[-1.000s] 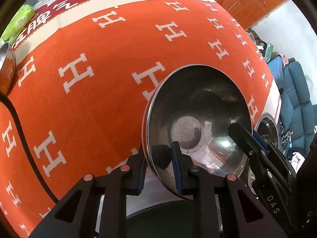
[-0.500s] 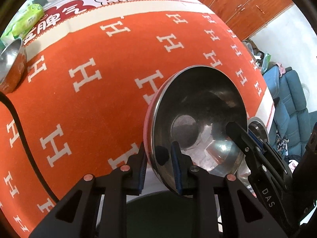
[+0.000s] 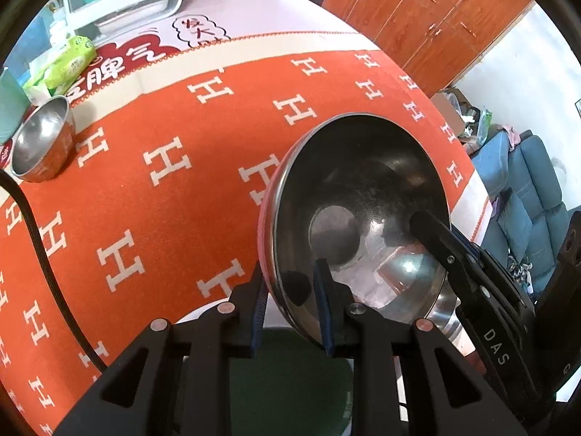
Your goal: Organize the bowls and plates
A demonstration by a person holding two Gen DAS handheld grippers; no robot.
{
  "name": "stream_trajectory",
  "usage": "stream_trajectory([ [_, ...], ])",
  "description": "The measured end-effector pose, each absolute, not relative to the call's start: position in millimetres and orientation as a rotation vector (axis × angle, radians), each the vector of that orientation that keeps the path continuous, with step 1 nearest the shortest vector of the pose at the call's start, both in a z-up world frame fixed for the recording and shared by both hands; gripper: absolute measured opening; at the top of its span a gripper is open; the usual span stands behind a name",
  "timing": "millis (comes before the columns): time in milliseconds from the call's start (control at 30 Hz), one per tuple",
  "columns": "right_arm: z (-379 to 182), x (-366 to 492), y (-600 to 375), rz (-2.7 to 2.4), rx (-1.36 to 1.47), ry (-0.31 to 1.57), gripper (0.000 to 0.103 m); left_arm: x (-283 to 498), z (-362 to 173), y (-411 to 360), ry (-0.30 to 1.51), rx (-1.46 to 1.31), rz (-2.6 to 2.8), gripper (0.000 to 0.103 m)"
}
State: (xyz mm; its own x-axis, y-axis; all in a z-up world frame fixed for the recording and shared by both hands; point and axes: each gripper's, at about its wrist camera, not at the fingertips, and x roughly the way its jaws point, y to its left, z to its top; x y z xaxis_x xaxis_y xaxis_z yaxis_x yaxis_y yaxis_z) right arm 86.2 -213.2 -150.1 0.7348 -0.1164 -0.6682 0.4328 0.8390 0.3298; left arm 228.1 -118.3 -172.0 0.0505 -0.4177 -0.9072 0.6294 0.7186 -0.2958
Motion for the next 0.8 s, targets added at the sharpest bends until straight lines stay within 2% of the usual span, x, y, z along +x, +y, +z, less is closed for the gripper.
stream_trajectory([
  [800, -104.3, 27.6, -237.9, -0.202, 0.383, 0.664, 0.013, 154.0, -127.5, -124.3, 1.232, 0.077, -0.765, 0.024],
])
